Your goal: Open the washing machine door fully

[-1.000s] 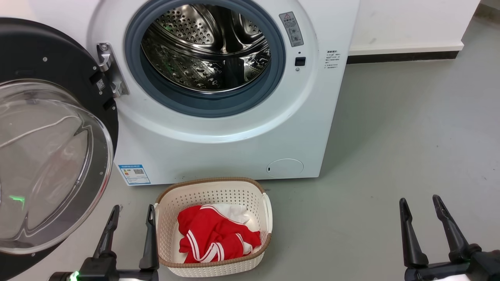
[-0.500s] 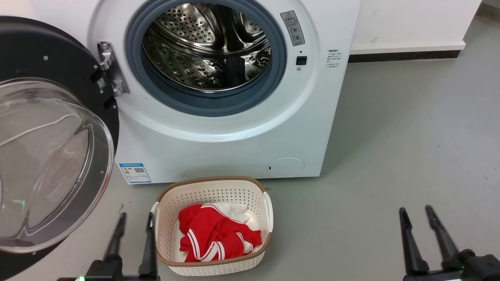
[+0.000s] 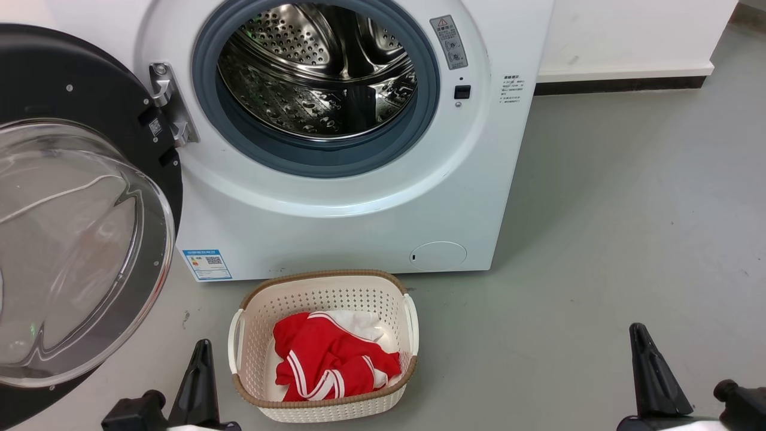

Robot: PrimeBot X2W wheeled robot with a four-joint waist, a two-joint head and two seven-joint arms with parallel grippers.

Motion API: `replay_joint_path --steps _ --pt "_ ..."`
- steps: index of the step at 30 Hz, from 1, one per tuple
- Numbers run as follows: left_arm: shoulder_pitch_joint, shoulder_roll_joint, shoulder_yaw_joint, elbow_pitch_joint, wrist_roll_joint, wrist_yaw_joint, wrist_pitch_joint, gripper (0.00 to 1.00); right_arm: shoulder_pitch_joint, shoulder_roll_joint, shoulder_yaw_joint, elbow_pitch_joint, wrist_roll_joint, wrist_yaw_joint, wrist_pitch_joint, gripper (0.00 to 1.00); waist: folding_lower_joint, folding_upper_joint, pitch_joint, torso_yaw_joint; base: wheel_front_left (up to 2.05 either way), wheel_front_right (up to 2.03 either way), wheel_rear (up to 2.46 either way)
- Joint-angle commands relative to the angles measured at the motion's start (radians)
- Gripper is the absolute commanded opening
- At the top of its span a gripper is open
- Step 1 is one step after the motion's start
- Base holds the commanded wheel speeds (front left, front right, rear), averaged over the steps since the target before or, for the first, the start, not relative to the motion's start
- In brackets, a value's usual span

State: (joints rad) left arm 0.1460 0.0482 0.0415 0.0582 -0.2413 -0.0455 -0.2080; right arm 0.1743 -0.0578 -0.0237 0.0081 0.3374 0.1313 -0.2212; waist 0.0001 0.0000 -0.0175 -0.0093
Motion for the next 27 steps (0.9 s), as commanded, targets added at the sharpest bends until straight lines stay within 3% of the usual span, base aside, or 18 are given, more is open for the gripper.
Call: replay_joint_path --steps 1,27 --pt "-0.031 0.001 0.005 -0.01 -0.035 -0.005 0.006 0.0 -0.031 -0.009 0.001 -0.008 0.037 0.0 0.004 0.0 0.0 0.0 0.0 0.0 0.0 0.0 0.0" --pt "-0.11 0.002 0.028 0.054 -0.484 -0.033 0.111 0.0 -0.117 -0.026 0.0 0.072 0.477 0.0 0.091 0.0 0.0 0.0 0.005 0.002 0.0 0.0 0.0"
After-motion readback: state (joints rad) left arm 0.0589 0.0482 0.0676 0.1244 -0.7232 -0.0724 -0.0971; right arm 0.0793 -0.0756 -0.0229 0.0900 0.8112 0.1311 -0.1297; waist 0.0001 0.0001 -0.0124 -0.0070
